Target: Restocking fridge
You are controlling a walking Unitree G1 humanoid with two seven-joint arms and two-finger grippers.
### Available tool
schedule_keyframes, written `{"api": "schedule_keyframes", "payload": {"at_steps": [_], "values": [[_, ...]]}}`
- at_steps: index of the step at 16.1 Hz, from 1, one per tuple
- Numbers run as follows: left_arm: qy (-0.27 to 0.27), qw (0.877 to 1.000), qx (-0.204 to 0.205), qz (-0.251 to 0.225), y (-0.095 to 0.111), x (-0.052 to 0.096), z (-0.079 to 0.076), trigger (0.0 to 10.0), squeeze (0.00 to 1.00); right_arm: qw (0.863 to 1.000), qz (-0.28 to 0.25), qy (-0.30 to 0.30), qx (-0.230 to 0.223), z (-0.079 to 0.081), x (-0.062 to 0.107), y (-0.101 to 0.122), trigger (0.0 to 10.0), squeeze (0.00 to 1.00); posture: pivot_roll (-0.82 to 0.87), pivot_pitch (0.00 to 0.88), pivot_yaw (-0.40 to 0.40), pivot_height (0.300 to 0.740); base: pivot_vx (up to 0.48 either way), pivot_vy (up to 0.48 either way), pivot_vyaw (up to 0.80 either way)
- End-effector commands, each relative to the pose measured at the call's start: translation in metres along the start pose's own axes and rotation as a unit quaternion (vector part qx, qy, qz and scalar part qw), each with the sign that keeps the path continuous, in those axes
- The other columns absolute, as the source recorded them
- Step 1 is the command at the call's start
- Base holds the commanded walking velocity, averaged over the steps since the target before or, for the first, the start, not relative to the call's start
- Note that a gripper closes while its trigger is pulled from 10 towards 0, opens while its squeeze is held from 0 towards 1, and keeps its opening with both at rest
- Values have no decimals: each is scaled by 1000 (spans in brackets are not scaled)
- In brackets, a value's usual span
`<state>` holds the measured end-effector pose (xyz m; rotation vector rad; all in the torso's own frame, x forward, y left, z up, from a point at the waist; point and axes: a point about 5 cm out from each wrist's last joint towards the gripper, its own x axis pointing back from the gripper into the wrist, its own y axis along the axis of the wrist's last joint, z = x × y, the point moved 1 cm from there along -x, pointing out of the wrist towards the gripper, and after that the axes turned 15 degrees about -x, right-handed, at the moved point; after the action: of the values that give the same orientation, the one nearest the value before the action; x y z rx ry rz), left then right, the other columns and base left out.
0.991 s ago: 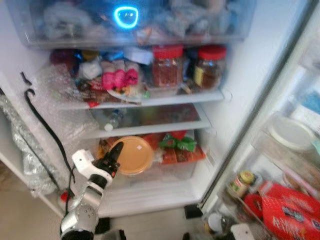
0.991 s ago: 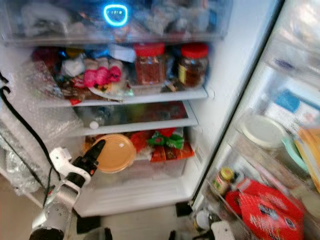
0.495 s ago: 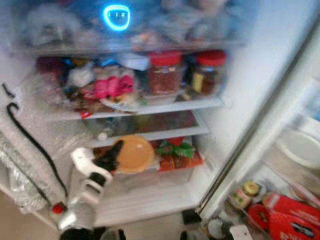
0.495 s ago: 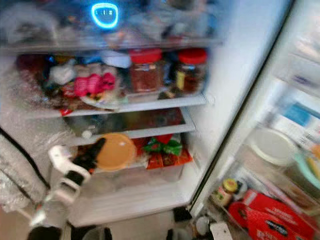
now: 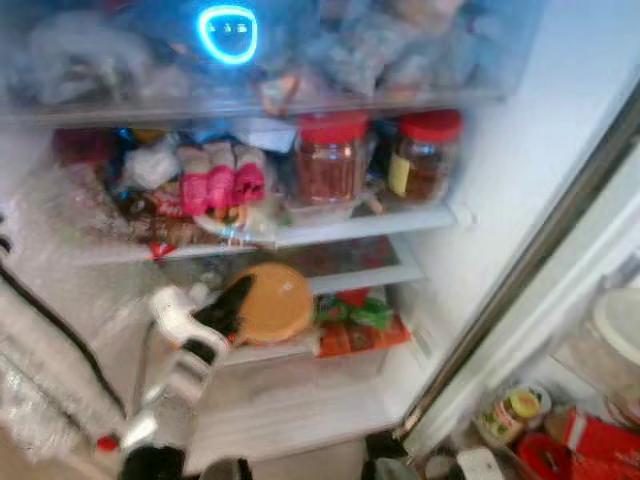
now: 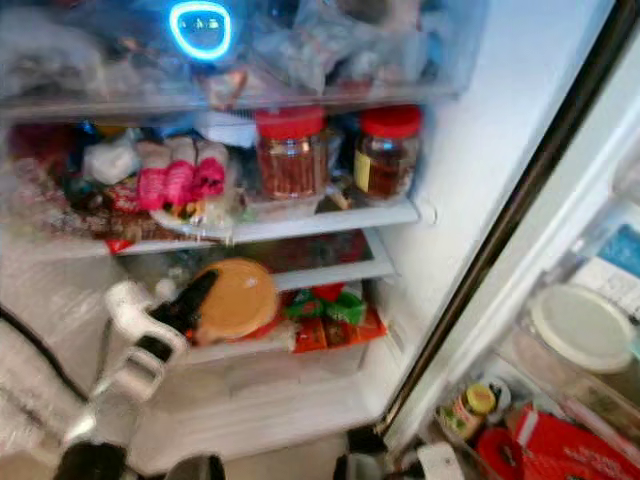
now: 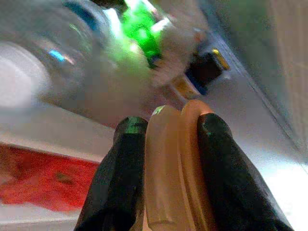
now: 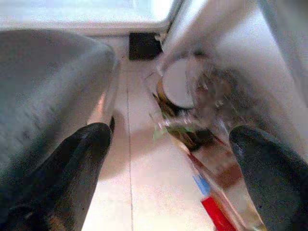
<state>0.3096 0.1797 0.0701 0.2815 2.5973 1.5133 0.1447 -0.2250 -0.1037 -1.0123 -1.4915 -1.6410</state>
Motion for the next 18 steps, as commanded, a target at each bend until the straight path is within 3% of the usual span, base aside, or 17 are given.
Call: {"api": "schedule_keyframes", "payload": {"at_steps": [1,8,12,18], "values": [[-18,1000,8,0,-3,-7,-11,10000,0,1000,-7,-7,1,-6,1,4,10000,0,-109,0,-48,631,255,0,0],[8,1000,12,-12,0,-24,-14,10000,0,1000,-8,-6,2,-5,1,4,10000,0,-109,0,-47,631,36,0,0],[61,998,11,-21,1,-33,-11,10000,0,1000,-7,-5,2,-4,1,4,10000,0,-108,0,-45,631,0,0,0],[93,995,7,-41,10,-56,-20,10000,0,1000,-8,-5,1,-4,1,3,10000,0,-119,0,-43,631,0,0,0]]}}
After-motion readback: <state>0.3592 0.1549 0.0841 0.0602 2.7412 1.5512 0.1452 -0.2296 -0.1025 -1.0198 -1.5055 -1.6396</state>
